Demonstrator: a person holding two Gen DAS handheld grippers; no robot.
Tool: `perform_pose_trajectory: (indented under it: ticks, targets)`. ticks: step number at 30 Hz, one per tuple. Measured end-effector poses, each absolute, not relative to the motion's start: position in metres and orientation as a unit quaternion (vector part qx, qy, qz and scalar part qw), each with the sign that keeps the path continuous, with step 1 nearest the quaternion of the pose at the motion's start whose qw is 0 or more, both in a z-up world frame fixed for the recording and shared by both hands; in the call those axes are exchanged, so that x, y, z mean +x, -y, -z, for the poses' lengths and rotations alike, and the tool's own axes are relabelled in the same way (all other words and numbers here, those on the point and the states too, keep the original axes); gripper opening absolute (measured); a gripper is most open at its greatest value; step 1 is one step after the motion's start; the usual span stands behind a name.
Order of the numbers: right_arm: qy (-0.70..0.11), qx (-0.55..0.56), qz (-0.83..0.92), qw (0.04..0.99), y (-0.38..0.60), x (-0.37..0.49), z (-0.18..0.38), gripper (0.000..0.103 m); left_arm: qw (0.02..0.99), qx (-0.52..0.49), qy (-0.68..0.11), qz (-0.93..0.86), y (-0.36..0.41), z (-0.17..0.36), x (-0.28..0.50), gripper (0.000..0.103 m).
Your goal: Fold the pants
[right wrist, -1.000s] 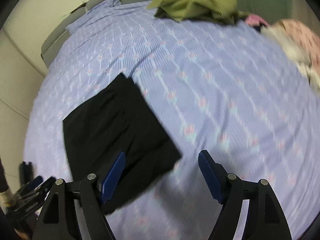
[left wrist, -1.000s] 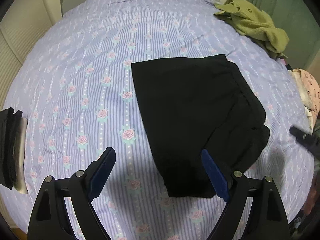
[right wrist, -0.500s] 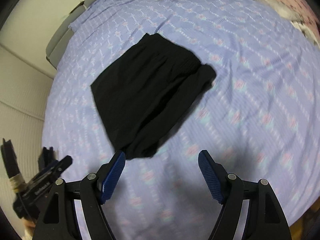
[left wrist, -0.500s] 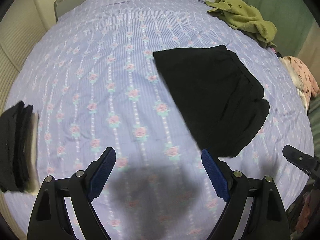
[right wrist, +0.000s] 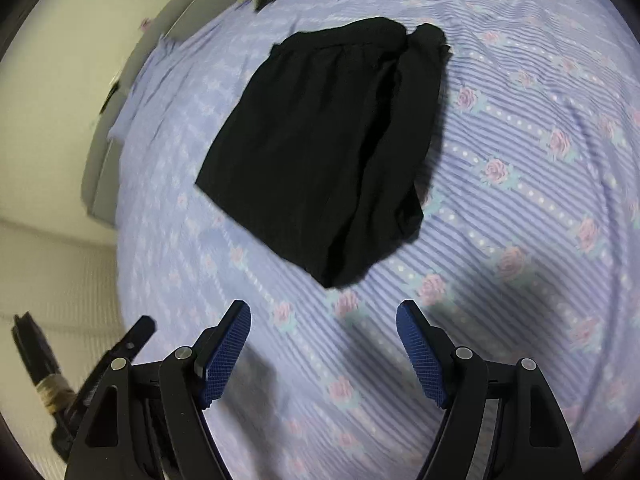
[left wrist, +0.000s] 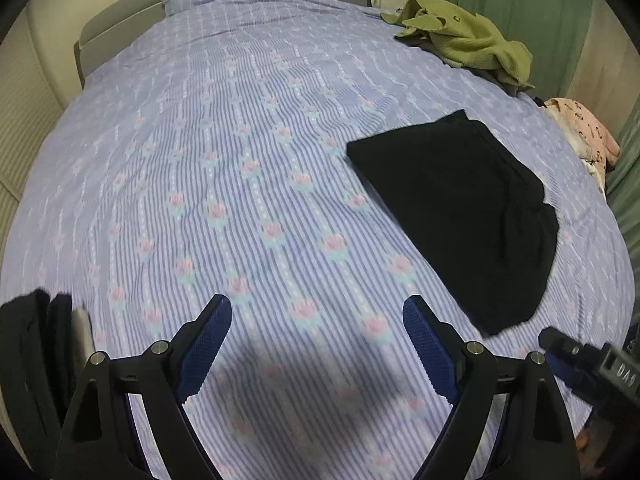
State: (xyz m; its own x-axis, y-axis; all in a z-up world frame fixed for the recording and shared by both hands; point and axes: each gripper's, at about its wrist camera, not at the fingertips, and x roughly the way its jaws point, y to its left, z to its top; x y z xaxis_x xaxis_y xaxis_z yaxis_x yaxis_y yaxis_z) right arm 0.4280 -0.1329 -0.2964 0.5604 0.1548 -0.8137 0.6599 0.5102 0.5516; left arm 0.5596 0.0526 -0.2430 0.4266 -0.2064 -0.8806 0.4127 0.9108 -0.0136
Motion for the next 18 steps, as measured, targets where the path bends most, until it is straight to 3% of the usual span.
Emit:
perform_pose_trajectory:
  ticks: [14,18]
  targets:
    - [-0.383,0.554,0.183,0.716,0.119,0.457,0.366,0.076,0.812,0.152,-0.518,0.223,-0.027,0.289,0.591,0.088]
    - [-0.359,0.572,0.178,0.715,0.123,0.465,0.376,0.083,0.811,0.148,-0.518,0.226,-0.022,0.295,0.606,0.088]
